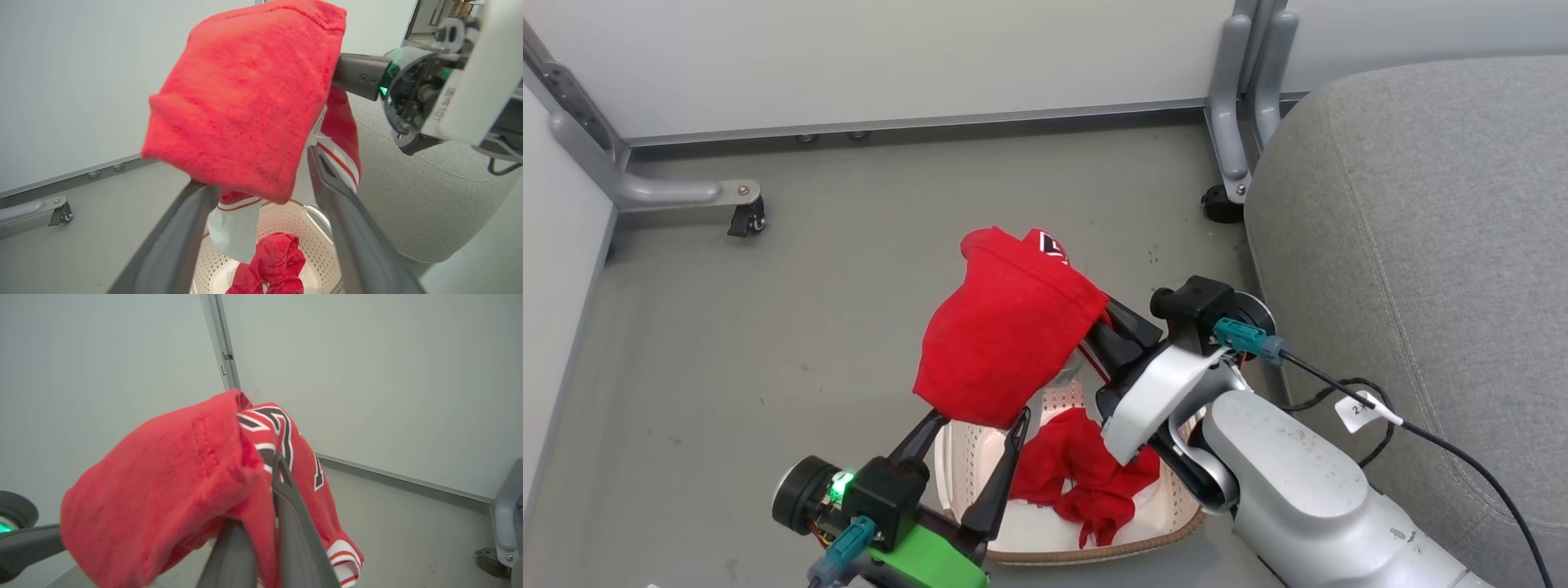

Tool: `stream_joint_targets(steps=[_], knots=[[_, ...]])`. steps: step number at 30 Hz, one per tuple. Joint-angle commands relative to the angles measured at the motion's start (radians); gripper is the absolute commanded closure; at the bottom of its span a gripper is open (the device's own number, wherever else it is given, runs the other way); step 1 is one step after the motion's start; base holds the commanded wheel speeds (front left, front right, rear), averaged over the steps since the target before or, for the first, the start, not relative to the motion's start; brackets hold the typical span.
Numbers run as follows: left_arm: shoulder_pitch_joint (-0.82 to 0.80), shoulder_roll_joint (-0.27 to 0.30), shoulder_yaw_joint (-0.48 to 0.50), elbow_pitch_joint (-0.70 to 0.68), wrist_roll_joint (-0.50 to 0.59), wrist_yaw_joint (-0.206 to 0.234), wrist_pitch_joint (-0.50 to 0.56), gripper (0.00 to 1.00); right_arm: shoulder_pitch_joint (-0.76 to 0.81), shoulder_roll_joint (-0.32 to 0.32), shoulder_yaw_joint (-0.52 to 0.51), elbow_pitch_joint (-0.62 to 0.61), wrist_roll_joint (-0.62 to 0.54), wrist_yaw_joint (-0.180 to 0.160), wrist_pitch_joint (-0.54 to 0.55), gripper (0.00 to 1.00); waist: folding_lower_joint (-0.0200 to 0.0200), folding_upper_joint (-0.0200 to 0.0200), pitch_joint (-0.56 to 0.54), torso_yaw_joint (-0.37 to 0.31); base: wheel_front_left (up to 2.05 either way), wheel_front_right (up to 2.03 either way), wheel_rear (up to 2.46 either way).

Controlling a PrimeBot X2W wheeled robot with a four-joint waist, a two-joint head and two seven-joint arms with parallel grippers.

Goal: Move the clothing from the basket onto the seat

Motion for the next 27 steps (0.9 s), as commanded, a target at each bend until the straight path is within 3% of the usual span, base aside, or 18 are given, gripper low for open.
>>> stream_joint_targets(steps=[1,12,27], knots=[[0.018,0.011,0.000,-0.001,0.012,0.006,0.003,0.00,0.010,-0.003,-0.008,0.000,-0.006,0.000,-0.005,1.00,0.0000,0.0000,0.001,-0.003,0.00,0.00,0.00],[-0.003,0.032,0.004,-0.024,0.016,0.019,0.004,0.00,0.018,-0.002,-0.077,-0.012,-0.029,0.000,-0.005,1.00,0.0000,0.0000,0.036,-0.099,0.00,0.00,0.00],[-0.063,0.065,-0.017,-0.103,0.041,0.012,0.040,0.00,0.054,-0.002,-0.224,-0.046,-0.078,0.000,-0.005,1.00,0.0000,0.0000,0.107,-0.381,0.00,0.00,0.00]])
